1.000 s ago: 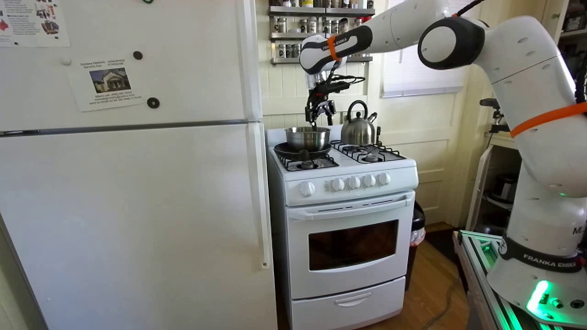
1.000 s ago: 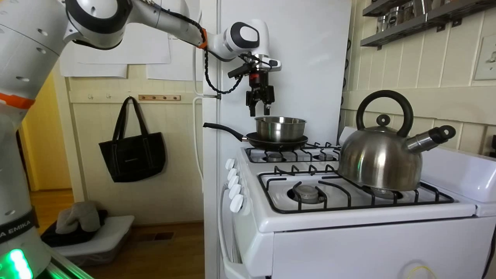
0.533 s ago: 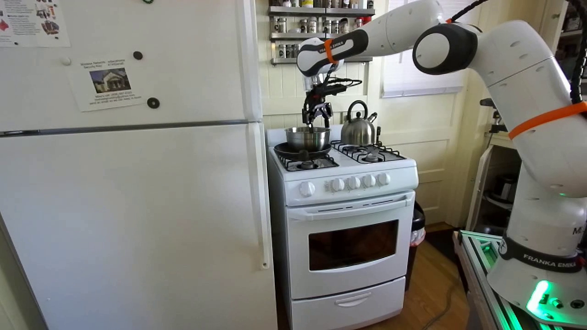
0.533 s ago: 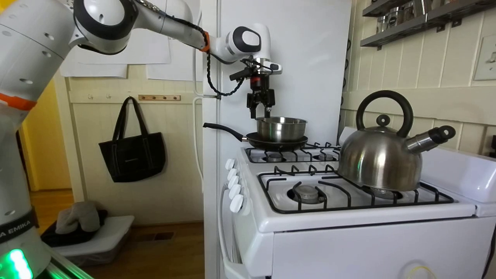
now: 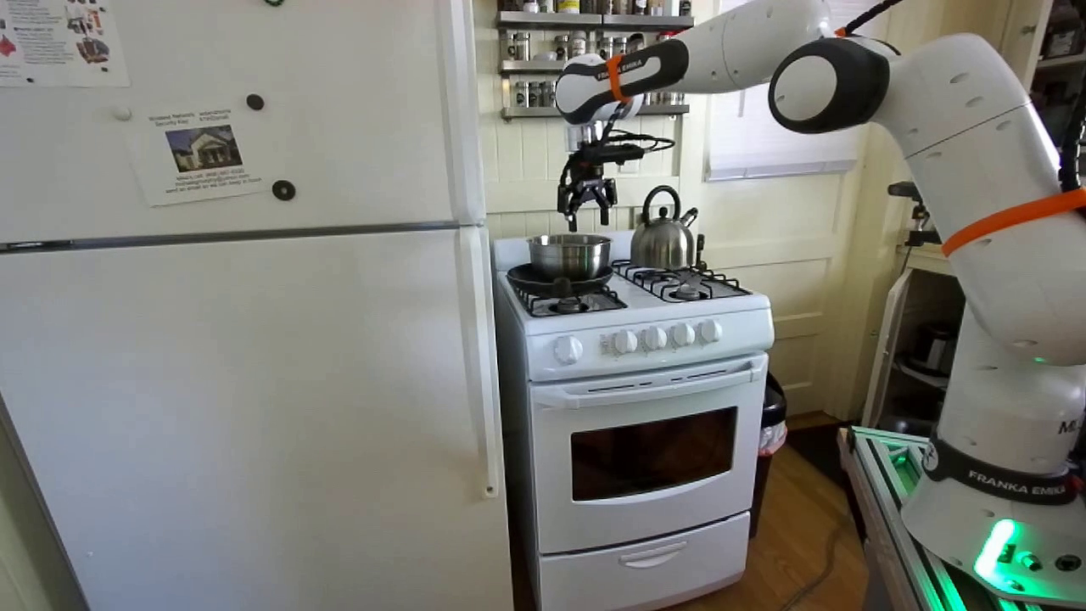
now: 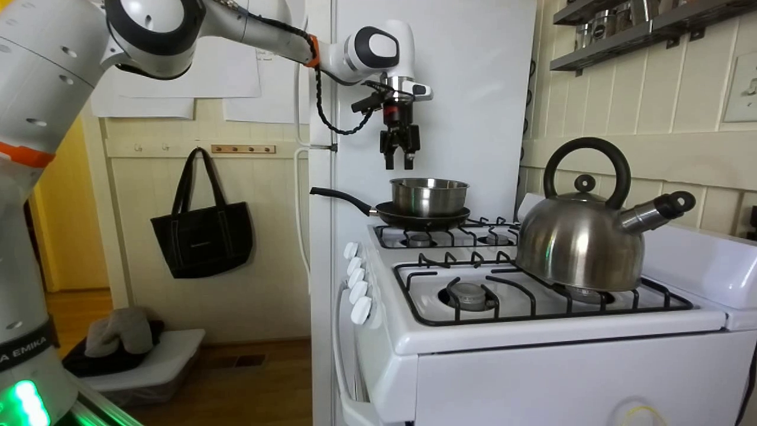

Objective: Move the spoon to the white part of the stove

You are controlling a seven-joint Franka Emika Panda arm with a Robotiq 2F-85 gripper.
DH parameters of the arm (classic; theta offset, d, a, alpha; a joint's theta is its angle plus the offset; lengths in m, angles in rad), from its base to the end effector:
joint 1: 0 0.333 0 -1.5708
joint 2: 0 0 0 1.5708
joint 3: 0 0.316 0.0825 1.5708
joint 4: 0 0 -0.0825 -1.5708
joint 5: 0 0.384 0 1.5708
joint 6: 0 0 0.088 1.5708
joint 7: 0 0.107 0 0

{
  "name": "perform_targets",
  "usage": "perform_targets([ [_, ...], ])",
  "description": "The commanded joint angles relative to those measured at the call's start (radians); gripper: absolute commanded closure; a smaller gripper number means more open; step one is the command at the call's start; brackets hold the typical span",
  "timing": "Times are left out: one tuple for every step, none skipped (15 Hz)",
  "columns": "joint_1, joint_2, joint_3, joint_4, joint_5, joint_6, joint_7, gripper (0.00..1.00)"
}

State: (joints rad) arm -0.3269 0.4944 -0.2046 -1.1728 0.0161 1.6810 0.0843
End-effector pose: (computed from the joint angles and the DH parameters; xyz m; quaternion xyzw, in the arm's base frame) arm 0.6217 -0.3236 0.5165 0.9556 -0.2916 0.0026 0.0417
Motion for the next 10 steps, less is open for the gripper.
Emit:
perform_targets([
  [-0.030,0.062,-0.014,0.109,0.037,-0.046,0.073,0.00],
  [-0.014,0.006,-0.005,0.023,0.011,-0.001,0.033,0.00],
  [-0.020,0.015,-0.009,0.038,0.011,-0.001,0.047,0.00],
  [-0.025,0.023,-0.011,0.050,0.012,-0.001,0.052,0.00],
  [-0.027,0.030,-0.011,0.056,0.012,-0.001,0.054,0.00],
  [-0.029,0.044,-0.011,0.066,0.015,-0.001,0.057,0.00],
  [-0.040,0.057,-0.005,0.085,0.031,-0.023,0.046,0.00],
  [-0.048,0.072,-0.004,0.103,0.039,-0.038,0.041,0.00],
  [-0.054,0.085,-0.003,0.119,0.045,-0.050,0.042,0.00],
  [-0.063,0.101,-0.002,0.140,0.054,-0.062,0.039,0.00],
])
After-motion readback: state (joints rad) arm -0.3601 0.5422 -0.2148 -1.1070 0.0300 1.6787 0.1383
